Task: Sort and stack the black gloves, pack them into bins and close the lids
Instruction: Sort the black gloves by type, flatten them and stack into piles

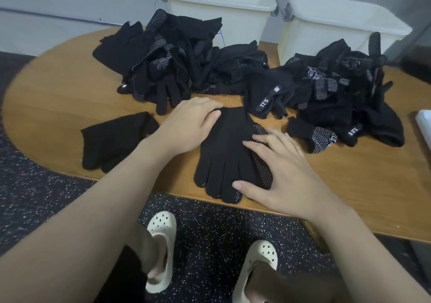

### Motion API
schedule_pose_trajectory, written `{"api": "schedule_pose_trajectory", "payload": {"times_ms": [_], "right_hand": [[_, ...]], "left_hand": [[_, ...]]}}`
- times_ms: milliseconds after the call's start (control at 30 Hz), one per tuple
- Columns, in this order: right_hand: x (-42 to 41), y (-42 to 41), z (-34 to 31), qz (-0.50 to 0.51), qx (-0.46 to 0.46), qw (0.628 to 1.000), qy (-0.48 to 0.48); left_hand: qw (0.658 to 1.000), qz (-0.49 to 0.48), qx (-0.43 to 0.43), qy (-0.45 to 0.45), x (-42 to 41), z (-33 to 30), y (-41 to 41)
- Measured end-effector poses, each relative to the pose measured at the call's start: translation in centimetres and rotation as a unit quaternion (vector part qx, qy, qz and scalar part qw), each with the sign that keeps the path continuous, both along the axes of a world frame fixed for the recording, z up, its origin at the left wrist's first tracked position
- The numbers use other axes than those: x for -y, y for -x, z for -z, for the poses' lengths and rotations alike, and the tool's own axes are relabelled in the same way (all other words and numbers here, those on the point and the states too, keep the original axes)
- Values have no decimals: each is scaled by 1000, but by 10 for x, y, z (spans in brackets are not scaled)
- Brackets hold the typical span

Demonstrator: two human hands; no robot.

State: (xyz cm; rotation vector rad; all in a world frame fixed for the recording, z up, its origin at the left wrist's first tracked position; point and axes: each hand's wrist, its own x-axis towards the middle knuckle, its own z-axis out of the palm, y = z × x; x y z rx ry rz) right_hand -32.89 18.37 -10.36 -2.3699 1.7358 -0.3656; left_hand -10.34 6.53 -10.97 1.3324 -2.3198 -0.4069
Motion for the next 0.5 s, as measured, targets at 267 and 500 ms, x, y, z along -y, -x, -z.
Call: {"api": "schedule_pose_trajectory", "payload": {"times_ms": [267,500], "right_hand": [[5,-6,1,-18,40,999,-7],[7,-8,2,-34,11,998,-46]], "left_hand": [[999,-29,-14,17,8,0,8],[995,-81,-50,33,2,-2,12]]}}
